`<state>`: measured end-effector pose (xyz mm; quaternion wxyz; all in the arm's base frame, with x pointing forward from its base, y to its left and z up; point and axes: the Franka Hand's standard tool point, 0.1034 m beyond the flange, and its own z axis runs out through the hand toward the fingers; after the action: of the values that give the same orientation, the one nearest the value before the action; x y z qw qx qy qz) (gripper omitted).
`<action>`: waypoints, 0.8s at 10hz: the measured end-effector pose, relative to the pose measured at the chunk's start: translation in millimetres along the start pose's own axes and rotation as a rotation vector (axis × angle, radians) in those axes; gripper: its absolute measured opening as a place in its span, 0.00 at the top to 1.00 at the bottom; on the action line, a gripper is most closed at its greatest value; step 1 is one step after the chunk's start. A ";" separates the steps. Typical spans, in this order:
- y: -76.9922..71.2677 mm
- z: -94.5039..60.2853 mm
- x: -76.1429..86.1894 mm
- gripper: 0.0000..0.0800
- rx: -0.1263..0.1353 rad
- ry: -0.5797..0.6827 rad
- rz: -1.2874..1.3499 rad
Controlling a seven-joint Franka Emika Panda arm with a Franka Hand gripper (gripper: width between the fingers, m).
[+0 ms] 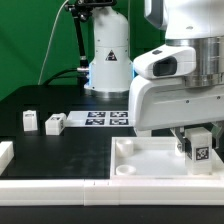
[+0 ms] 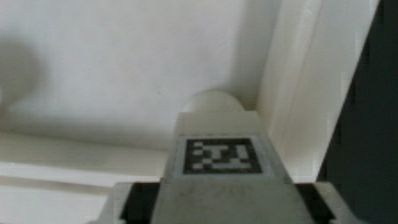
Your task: Assemble one leg
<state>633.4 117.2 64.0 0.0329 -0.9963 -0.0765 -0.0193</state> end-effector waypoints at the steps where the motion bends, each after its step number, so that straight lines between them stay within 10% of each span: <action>1: -0.3 0.1 -0.2 0.64 0.003 0.000 0.133; 8: -3.9 1.1 -3.8 0.64 0.057 0.015 1.077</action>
Offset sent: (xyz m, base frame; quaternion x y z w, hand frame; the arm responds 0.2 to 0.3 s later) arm -0.0135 -0.0010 -0.0005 -0.0112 0.0086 0.3136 0.9495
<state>629.1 120.5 63.0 0.0656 -0.8932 0.4449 -0.0047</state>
